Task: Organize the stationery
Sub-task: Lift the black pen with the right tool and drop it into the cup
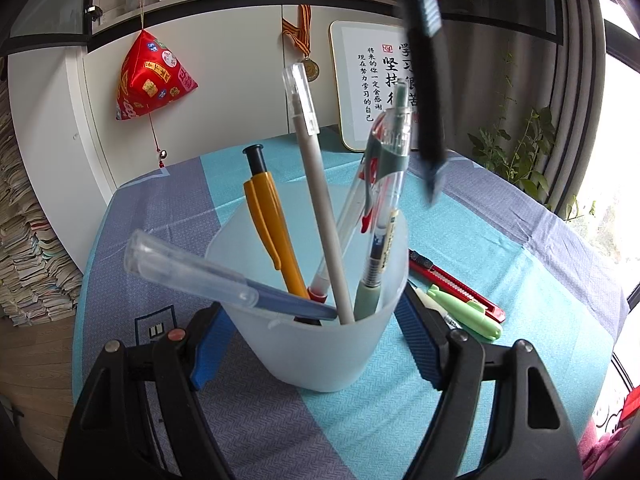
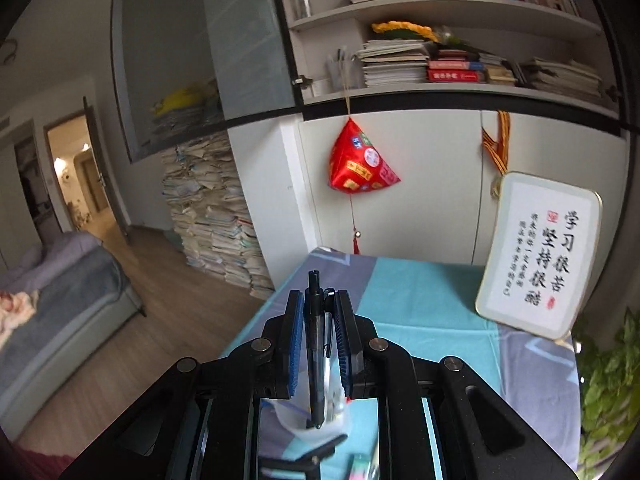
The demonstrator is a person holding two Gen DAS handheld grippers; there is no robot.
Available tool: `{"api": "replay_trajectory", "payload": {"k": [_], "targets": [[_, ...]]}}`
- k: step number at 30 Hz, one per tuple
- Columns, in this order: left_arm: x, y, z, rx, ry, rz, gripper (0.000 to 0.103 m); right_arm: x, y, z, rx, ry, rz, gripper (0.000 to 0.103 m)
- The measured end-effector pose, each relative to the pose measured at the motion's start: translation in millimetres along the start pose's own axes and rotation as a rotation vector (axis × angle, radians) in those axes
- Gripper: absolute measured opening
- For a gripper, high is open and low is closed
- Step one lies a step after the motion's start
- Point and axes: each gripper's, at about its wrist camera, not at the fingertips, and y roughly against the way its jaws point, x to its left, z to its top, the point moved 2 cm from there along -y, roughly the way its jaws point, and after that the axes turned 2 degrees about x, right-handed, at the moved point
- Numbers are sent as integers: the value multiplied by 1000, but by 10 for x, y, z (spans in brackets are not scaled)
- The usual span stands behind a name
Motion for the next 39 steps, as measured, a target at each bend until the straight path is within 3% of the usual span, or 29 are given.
{"api": "replay_trajectory", "payload": {"k": [6,39], "targets": [[-12,2,-7,1,-1,0,76,-50,-288,-200,50,-2,-9,16],[-5,4,15,5,2,1,76,-135,-363,-682,204,-24,37,16]]}}
